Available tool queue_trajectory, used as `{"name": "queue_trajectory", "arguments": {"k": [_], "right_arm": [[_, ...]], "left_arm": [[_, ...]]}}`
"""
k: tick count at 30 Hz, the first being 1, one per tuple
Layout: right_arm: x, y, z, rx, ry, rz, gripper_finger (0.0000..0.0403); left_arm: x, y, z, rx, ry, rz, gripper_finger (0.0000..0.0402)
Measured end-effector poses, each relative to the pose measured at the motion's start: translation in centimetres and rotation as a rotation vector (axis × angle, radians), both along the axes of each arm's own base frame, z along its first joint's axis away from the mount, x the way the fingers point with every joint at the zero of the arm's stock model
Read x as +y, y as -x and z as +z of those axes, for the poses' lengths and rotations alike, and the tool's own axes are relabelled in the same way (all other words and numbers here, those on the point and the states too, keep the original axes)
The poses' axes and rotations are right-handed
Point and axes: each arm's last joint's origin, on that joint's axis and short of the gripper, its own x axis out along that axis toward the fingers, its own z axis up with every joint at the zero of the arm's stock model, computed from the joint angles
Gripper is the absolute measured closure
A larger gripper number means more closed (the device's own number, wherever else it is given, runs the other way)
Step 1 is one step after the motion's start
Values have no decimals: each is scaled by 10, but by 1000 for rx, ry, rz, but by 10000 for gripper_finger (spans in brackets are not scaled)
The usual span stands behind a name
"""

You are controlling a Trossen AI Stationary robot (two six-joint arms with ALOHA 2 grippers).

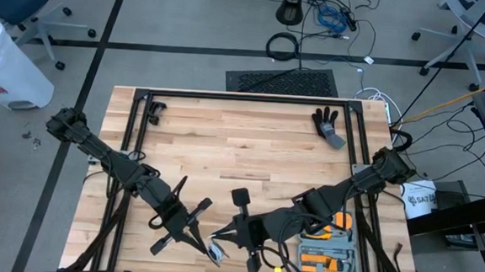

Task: Coil cords
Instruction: Coil the white cable wire onto the spool

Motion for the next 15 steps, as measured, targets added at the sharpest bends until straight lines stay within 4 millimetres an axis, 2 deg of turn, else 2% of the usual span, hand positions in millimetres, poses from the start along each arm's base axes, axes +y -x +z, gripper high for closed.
{"name": "queue_trajectory", "arguments": {"k": [15], "right_arm": [[-3, -3, -8, 63, -35, -3, 403]], "left_arm": [[-1, 1, 8, -156, -44, -69, 400]]}}
